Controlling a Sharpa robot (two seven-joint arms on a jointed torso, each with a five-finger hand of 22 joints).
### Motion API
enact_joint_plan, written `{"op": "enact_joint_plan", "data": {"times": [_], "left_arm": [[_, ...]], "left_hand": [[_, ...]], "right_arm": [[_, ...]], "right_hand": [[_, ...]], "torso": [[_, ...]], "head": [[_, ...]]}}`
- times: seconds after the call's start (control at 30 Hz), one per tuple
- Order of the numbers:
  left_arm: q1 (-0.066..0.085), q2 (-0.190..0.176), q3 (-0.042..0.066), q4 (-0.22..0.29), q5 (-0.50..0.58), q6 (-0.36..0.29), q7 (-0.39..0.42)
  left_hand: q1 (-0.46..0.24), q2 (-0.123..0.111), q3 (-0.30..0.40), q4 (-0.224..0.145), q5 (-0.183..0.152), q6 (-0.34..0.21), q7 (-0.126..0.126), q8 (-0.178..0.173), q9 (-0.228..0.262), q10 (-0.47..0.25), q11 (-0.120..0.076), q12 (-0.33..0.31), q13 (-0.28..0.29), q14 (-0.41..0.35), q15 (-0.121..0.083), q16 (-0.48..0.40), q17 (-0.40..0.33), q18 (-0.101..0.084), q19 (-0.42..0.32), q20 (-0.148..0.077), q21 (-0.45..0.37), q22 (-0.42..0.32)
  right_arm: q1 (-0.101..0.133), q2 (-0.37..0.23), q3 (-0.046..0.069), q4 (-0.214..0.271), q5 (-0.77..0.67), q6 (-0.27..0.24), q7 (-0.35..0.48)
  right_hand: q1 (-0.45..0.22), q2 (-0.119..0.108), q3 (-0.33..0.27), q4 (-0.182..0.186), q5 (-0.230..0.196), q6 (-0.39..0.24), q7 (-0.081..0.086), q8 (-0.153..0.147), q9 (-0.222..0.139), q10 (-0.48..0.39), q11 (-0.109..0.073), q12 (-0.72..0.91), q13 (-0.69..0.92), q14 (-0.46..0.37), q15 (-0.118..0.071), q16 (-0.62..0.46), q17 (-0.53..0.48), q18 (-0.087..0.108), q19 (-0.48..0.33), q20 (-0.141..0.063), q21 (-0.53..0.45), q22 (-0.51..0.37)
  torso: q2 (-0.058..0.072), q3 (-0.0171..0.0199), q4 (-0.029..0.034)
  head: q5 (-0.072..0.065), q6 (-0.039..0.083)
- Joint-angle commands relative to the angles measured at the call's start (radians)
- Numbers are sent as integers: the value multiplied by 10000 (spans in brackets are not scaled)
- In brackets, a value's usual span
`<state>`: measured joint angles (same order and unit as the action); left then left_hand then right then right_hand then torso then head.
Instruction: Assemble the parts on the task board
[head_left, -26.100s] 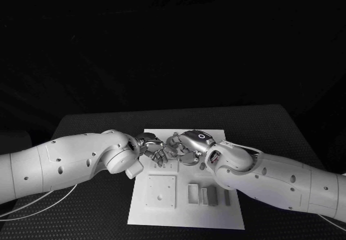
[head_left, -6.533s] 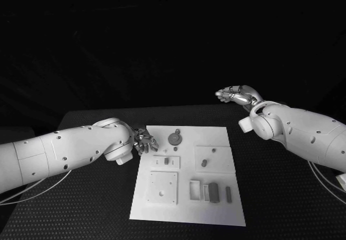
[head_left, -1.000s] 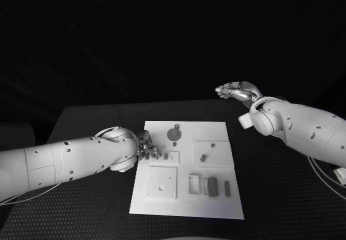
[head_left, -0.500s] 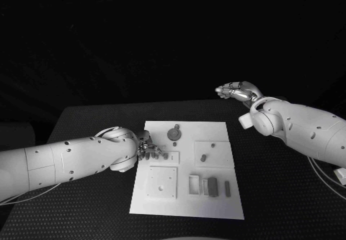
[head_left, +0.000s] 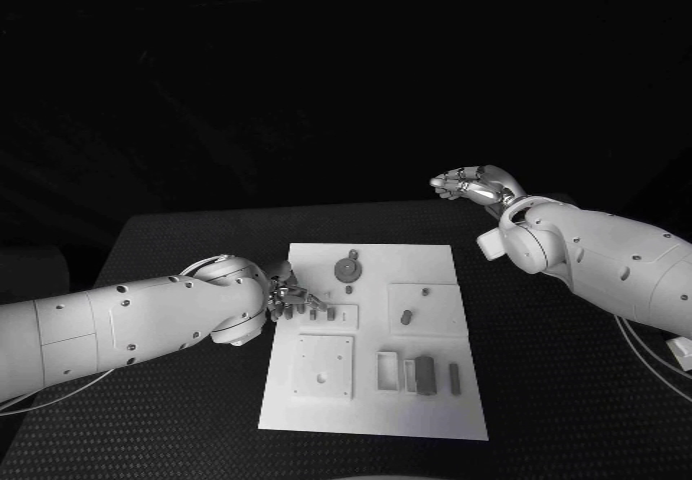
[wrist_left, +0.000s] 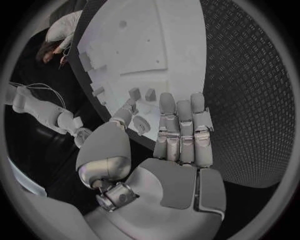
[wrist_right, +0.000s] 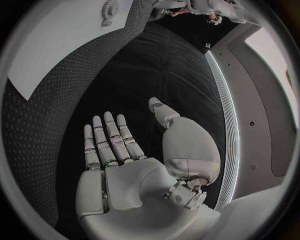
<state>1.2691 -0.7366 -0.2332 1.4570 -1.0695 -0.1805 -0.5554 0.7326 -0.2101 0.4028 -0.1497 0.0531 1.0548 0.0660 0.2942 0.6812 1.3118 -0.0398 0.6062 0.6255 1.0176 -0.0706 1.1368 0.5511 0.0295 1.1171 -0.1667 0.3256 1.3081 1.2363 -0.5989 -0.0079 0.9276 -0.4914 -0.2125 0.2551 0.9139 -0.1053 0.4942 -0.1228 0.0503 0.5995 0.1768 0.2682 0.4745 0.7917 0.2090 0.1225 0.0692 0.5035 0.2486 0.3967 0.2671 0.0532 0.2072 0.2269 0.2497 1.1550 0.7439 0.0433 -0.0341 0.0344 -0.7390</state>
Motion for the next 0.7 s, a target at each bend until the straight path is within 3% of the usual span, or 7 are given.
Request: {"op": "enact_joint_plan", "data": {"times": [0.03, 0.1, 0.2, 0.27, 0.4, 0.53, 0.7], "left_arm": [[125, 17, 36, -67, 1647, -820, 1700], [175, 85, 44, -215, 1664, -1209, 2427], [181, 237, 91, -510, 1866, -2038, 3557], [181, 405, 102, -723, 1775, -2548, 4142], [178, 694, 98, -1116, 212, -2873, 4975], [175, 1009, 86, -1457, -1312, -2306, 5093], [152, 1406, 73, -1794, -2535, -2172, 5475]], "left_hand": [[191, 109, 250, -58, 5, -771, 372, -350, -79, -873, 349, -460, -167, -734, 225, -437, -184, -49, -619, 195, -408, -11], [701, 693, 167, -684, -11, -1222, 727, -470, -40, -1674, 730, -1073, -537, -1562, 786, -1020, -490, -163, -1453, 678, -1005, -242], [1342, 1079, 238, -1322, 97, -1439, 881, -483, -35, -2428, 1106, -1867, -1113, -2237, 1282, -1654, -880, -93, -2056, 1195, -1604, -567], [2198, 1107, 726, -1349, 24, -1456, 894, -445, -69, -2421, 1200, -2203, -1459, -2242, 1439, -1891, -1075, 37, -2036, 1387, -1808, -729], [3694, 1029, 1587, -1370, 44, -1504, 929, -454, -158, -2551, 1373, -2638, -1846, -2022, 1459, -1965, -1184, 115, -1840, 1438, -1883, -785], [4631, 698, 1980, -1401, 124, -1143, 801, -326, -261, -2190, 1340, -2980, -2194, -1740, 1378, -1997, -1248, 102, -1587, 1362, -1935, -779], [4617, 638, 1957, -1375, 193, -981, 708, -360, -404, -1812, 1319, -3464, -2489, -1047, 1096, -1917, -1178, 171, -939, 1145, -1832, -773]], "right_arm": [[-14, -17, 2, -9, -3, 116, 121], [-20, -24, 2, -8, -3, 114, 128], [-27, -7, 2, -16, -3, 113, 132], [-36, -14, 2, -12, -3, 133, 125], [-41, 0, 2, -12, -3, 158, 142], [-43, 20, 2, -30, -3, 139, 156], [-44, 51, 3, -36, -3, 143, 157]], "right_hand": [[5, 91, -33, 16, -4, -71, 431, 36, -17, 73, 28, -32, 0, -35, 18, -40, 11, -120, -59, 0, -48, 26], [5, 92, -33, 16, -4, -71, 431, 37, -17, 73, 28, -32, 0, -35, 18, -40, 11, -120, -62, 0, -53, 12], [7, 94, -32, 16, -4, -70, 431, 39, -18, 75, 27, -33, 0, -38, 19, -42, 11, -120, -64, 0, -55, 10], [8, 96, -32, 16, -4, -70, 431, 41, -19, 76, 27, -33, 0, -40, 19, -43, 11, -121, -68, 0, -61, -7], [23, 124, -29, 15, -3, -73, 446, 57, -31, 88, 40, -45, 2, 135, 51, 51, 62, -124, -59, -3, -62, 99], [28, 134, -28, 14, -4, -73, 448, 63, -34, 91, 42, -49, 2, 147, 52, 55, 66, -119, -21, -6, -29, 262], [32, 135, -33, 6, -4, -74, 447, 75, -42, 97, 43, -58, 2, 97, 48, 20, 57, -109, 9, -11, -27, 299]], "torso": [[-5, -3, 2], [-4, 1, 7], [2, 4, 5], [11, -6, -2], [18, -10, 3], [18, 1, 1], [14, 0, 0]], "head": [[-39, 34], [-37, 55], [-52, 99], [-56, 106], [-57, 125], [-73, 151], [-111, 155]]}}
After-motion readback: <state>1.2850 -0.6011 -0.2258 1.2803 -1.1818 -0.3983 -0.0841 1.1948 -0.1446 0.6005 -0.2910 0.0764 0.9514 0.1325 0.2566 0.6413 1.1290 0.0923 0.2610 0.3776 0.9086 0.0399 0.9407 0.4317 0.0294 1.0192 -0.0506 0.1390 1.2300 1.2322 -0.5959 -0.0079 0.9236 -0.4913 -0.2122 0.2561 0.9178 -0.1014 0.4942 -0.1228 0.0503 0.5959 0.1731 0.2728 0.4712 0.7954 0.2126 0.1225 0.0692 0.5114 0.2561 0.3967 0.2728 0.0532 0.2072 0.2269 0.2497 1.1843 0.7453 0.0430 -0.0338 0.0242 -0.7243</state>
